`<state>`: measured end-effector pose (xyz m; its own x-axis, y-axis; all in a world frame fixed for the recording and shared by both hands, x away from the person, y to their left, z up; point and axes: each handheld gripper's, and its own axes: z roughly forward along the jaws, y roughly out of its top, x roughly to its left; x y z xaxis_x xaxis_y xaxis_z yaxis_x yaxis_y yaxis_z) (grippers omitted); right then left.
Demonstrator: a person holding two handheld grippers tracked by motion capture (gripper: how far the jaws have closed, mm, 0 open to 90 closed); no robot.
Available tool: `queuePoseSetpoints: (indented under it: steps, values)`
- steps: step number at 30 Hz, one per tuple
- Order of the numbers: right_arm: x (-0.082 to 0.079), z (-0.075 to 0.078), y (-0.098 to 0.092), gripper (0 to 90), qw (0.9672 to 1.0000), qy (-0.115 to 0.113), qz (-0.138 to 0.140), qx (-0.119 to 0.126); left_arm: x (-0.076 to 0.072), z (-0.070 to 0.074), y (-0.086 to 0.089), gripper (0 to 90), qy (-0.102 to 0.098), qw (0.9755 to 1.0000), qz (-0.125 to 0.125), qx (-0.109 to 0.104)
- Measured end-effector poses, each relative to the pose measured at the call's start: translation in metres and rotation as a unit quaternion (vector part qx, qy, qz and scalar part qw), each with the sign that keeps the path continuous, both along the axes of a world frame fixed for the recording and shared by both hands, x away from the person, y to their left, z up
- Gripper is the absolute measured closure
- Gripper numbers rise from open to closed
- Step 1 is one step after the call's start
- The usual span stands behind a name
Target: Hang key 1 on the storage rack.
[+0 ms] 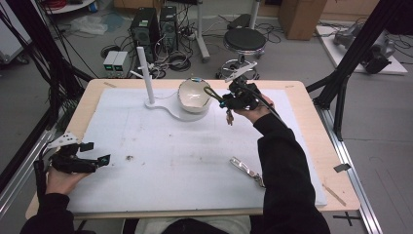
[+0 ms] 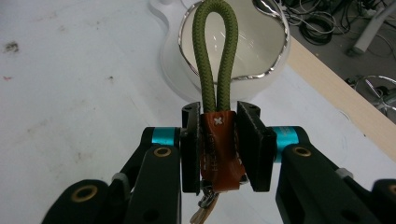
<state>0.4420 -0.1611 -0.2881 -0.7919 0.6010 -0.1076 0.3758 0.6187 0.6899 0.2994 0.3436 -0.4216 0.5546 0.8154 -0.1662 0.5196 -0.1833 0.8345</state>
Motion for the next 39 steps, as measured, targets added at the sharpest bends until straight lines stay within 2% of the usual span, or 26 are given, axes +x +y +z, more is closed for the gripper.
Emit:
queuePoseSetpoints:
  steps: [6, 11, 13, 19, 27, 31, 34, 39]
  values:
    - [0.0, 0.011, 0.02, 71.3, 0.9998, -0.014, 0.008, -0.013, 0.0, 0.0, 0.002, 6.0, -0.001, 1.0, -0.003, -0.004]
    - [0.001, 0.015, 0.034, 71.3, 0.9996, -0.012, 0.017, -0.018, 0.001, 0.0, 0.002, 5.9, -0.003, 1.0, -0.002, -0.005]
    - [0.002, 0.019, 0.043, 71.2, 0.9996, -0.012, 0.022, -0.01, 0.001, 0.0, 0.002, 6.0, -0.003, 1.0, -0.002, -0.005]
    - [0.005, 0.022, 0.059, 71.3, 0.9995, -0.01, 0.03, -0.004, 0.002, 0.0, 0.003, 6.0, -0.004, 1.0, -0.003, -0.006]
    - [0.006, 0.029, 0.091, 71.2, 0.9984, -0.022, 0.046, -0.025, -0.001, 0.002, 0.002, 6.0, -0.009, 0.9999, -0.005, -0.007]
    - [0.008, 0.032, 0.099, 71.1, 0.9982, -0.023, 0.05, -0.023, -0.001, 0.003, 0.002, 6.0, -0.009, 0.9999, -0.006, -0.01]
    - [0.007, 0.036, 0.109, 71.0, 0.9974, -0.029, 0.057, -0.033, -0.002, 0.004, 0.003, 6.0, -0.012, 0.9998, -0.006, -0.012]
    - [0.014, 0.04, 0.12, 71.0, 0.9978, -0.021, 0.055, -0.028, -0.001, 0.006, 0.003, 6.0, -0.016, 0.9997, -0.007, -0.016]
